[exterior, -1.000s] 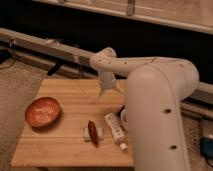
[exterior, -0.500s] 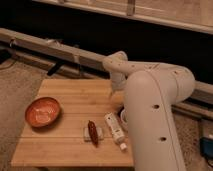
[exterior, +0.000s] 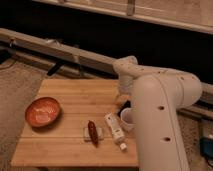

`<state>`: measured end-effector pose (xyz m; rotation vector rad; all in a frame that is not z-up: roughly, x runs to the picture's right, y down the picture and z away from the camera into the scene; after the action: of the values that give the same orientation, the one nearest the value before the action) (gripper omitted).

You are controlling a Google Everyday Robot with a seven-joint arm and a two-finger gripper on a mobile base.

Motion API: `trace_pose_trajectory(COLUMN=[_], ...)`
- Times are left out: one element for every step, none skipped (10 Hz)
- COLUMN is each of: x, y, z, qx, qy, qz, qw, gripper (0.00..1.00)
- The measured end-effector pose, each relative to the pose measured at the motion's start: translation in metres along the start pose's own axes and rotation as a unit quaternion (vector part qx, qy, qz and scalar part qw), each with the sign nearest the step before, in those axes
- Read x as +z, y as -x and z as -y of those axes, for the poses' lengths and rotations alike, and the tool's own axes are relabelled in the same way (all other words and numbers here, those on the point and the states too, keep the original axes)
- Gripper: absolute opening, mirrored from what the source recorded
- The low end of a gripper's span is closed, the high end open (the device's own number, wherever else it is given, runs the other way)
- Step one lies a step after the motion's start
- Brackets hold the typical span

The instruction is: Place the eraser in the ceramic cup

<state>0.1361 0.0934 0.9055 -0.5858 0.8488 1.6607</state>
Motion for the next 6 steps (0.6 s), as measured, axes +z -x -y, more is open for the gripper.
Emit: trace_pose_trajectory(x=[0.003,0.007,0.01,0.012,0.013,0.015], y=[0.002,0.003,0.004,0.005,0.007,0.007], z=[-0.002,-0.001,0.003,0.006,0.006,0.006], qx=[0.008,0.018,0.028,0.037,0.04,0.042], qy=[0.013,0.024,0.032,0.041,0.045,0.046], qz=[-0.001,-0.005,-0.007,-0.009,-0.009,-0.01], qw=[0.9999,0.9995,0.9991,0.9984,0.9982,0.998], gripper=[0.8,0.8,0.8,0.8,0.8,0.8])
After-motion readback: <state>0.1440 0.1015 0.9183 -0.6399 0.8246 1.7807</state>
